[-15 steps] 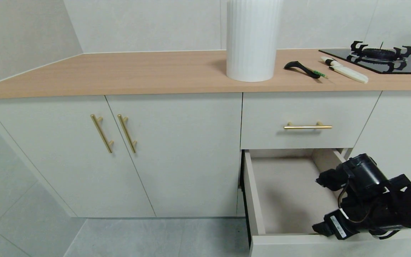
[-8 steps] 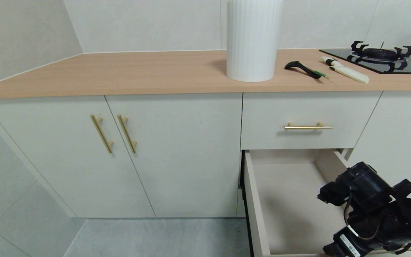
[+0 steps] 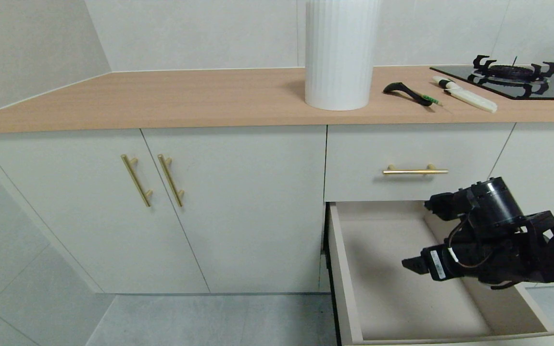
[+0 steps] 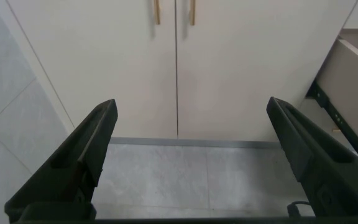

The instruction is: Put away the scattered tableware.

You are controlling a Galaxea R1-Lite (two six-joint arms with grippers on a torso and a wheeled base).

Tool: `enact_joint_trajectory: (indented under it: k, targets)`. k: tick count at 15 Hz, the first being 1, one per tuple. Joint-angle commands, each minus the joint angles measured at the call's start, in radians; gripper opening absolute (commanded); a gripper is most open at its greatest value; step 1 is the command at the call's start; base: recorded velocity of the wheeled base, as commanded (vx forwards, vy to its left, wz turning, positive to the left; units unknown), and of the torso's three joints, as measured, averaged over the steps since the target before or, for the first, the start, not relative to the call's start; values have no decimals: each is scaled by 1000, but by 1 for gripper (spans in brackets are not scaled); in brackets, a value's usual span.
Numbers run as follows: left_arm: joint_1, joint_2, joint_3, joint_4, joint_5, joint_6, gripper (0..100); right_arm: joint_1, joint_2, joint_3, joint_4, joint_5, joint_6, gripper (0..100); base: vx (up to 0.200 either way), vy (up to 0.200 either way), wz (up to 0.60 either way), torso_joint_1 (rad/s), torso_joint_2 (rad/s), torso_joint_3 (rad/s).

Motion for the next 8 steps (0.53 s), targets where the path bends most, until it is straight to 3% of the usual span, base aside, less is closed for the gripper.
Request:
enact_joint_trajectory:
  k: [1, 8]
  targets:
    - [1, 2, 0, -1, 0, -1, 100, -38, 4, 17, -89, -2, 6, 100, 0, 0, 0, 0, 0, 0]
    - [1, 2, 0, 1, 0, -1, 100, -39, 4, 53, -233, -29, 0, 100, 0, 0, 0, 0, 0, 0]
